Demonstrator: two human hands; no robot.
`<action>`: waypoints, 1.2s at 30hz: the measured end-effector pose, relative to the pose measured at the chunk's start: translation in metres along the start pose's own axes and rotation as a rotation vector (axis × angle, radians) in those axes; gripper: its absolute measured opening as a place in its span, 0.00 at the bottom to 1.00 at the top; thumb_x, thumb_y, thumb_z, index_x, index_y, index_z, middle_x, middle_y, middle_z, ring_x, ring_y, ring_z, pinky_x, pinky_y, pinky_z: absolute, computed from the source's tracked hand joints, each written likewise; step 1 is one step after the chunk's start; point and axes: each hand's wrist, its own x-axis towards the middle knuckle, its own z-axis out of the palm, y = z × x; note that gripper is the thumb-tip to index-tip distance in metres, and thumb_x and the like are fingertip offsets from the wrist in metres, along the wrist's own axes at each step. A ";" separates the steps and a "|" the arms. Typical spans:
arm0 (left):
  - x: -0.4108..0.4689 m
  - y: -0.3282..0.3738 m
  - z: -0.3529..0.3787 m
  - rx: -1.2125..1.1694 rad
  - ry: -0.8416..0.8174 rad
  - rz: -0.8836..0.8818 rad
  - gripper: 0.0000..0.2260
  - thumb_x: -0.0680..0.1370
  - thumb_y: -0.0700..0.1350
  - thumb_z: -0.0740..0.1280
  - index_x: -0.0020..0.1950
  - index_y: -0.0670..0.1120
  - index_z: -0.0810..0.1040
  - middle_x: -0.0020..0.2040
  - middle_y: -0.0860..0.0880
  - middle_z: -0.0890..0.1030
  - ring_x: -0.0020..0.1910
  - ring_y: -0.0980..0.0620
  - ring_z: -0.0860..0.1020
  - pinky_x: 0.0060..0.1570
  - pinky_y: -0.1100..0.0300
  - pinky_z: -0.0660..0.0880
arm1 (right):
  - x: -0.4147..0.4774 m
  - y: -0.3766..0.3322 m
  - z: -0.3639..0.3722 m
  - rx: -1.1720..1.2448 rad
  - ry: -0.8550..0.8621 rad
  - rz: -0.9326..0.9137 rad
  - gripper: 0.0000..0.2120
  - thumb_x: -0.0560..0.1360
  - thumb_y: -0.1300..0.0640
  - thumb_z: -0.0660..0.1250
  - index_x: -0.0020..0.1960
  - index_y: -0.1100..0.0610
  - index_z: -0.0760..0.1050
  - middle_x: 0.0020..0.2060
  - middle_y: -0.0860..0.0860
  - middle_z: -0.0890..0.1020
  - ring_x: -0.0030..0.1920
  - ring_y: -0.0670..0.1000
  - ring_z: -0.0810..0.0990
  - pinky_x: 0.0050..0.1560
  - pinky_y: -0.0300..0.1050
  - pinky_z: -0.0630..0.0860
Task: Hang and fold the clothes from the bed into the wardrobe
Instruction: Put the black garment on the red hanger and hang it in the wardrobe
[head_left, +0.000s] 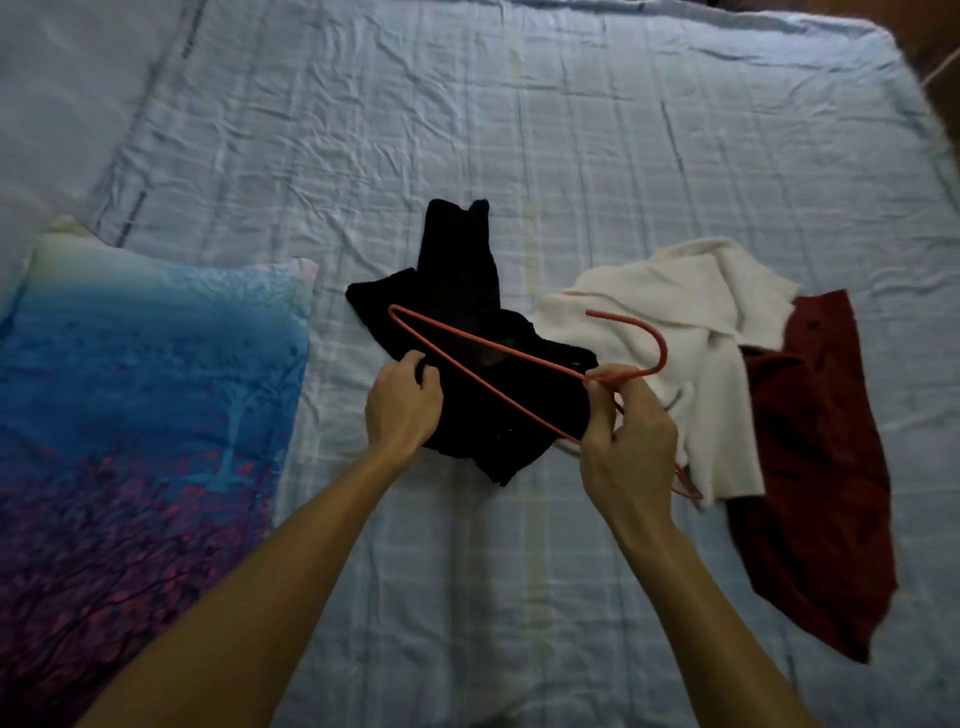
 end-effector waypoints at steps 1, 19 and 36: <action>-0.001 0.005 -0.011 -0.015 0.021 0.023 0.14 0.78 0.47 0.58 0.61 0.45 0.76 0.52 0.40 0.78 0.52 0.40 0.76 0.50 0.52 0.71 | 0.000 -0.007 -0.006 -0.028 0.021 -0.014 0.04 0.78 0.62 0.63 0.50 0.57 0.76 0.41 0.49 0.79 0.42 0.44 0.76 0.45 0.27 0.67; -0.048 0.084 -0.151 0.090 0.206 0.357 0.08 0.77 0.46 0.61 0.47 0.44 0.79 0.45 0.42 0.79 0.44 0.41 0.77 0.38 0.57 0.65 | -0.033 -0.091 -0.092 -0.122 0.137 -0.208 0.04 0.76 0.65 0.63 0.45 0.61 0.76 0.36 0.53 0.80 0.39 0.51 0.74 0.55 0.63 0.74; -0.112 0.146 -0.171 0.100 0.223 0.554 0.16 0.74 0.52 0.51 0.43 0.44 0.74 0.39 0.43 0.77 0.40 0.43 0.74 0.43 0.52 0.68 | -0.020 -0.129 -0.104 0.147 0.138 -0.192 0.05 0.77 0.63 0.60 0.44 0.56 0.73 0.34 0.50 0.78 0.32 0.55 0.74 0.72 0.57 0.56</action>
